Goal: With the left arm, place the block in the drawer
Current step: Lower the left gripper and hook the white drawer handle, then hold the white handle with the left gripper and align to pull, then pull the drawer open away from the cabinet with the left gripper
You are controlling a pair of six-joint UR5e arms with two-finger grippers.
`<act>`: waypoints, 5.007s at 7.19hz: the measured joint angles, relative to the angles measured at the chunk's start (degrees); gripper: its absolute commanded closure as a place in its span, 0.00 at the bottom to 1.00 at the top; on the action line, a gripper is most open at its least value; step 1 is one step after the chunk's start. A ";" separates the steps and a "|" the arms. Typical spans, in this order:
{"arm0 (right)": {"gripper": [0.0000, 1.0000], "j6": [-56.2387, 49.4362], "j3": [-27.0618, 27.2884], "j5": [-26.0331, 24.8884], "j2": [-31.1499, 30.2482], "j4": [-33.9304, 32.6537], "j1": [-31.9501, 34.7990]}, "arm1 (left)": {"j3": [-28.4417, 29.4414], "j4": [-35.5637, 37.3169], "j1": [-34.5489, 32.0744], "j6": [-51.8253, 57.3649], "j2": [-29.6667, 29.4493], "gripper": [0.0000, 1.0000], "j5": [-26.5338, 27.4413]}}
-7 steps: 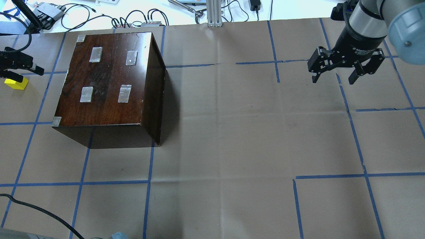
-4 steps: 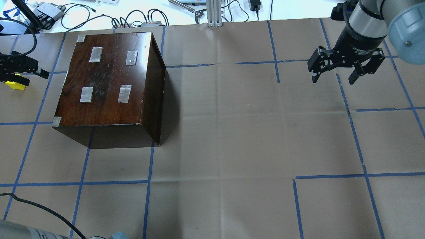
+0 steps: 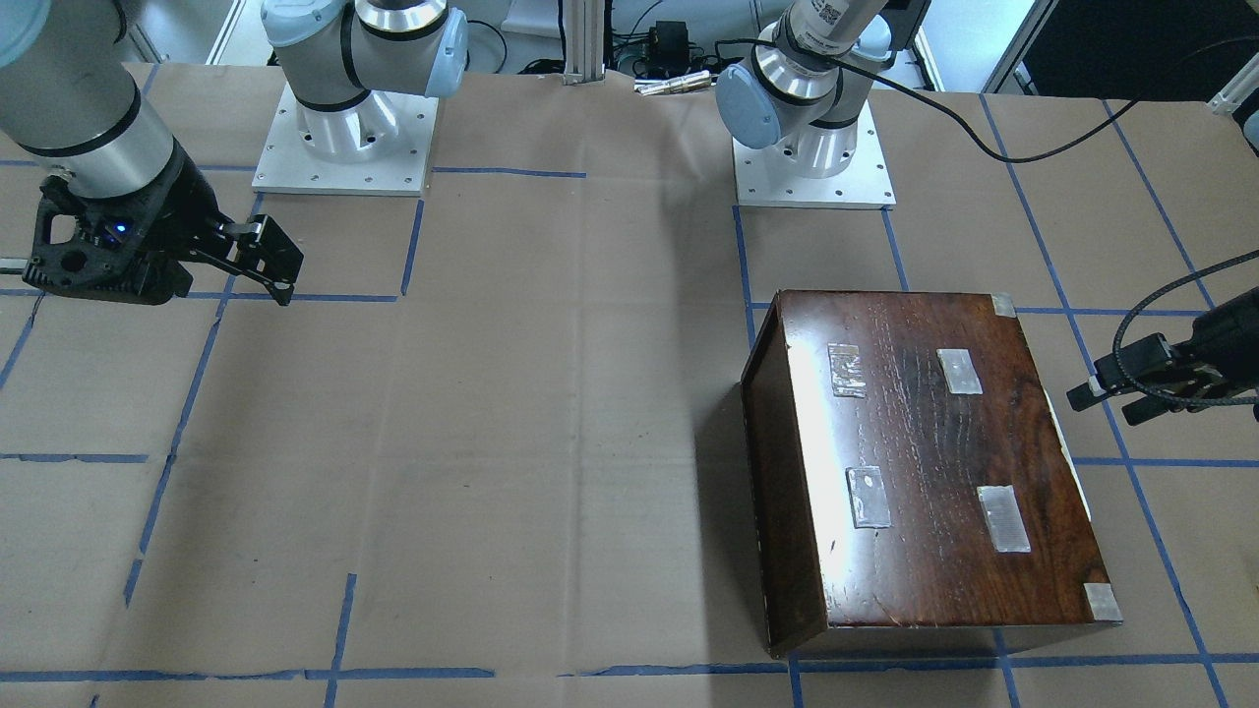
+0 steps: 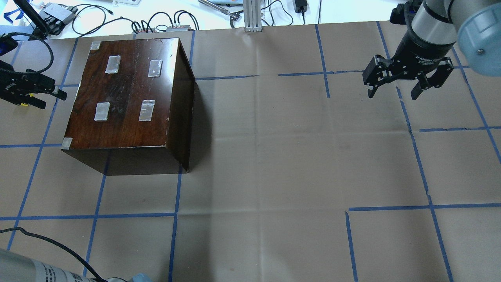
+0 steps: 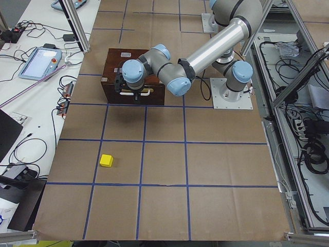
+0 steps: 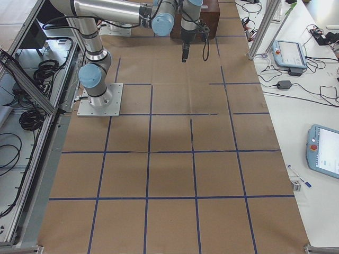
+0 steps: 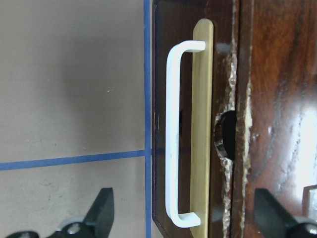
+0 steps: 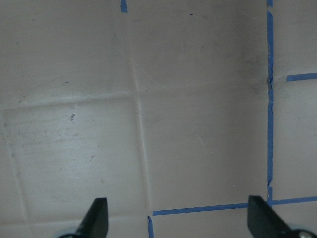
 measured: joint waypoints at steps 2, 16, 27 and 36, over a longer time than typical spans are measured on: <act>0.00 0.00 -0.01 0.00 0.00 0.03 0.00 | 0.52 0.27 -0.03 -0.03 -1.73 0.01 0.10; 0.00 0.00 -0.03 0.00 0.00 0.04 0.00 | 0.14 8.92 -0.98 -1.05 -7.79 0.01 0.38; 0.00 0.00 -0.04 0.00 0.00 0.02 0.00 | 1.46 12.04 0.01 -0.72 -9.53 0.01 3.17; 0.00 0.00 -0.01 0.00 0.00 0.04 0.00 | 2.90 12.77 2.16 -0.58 -9.32 0.01 6.08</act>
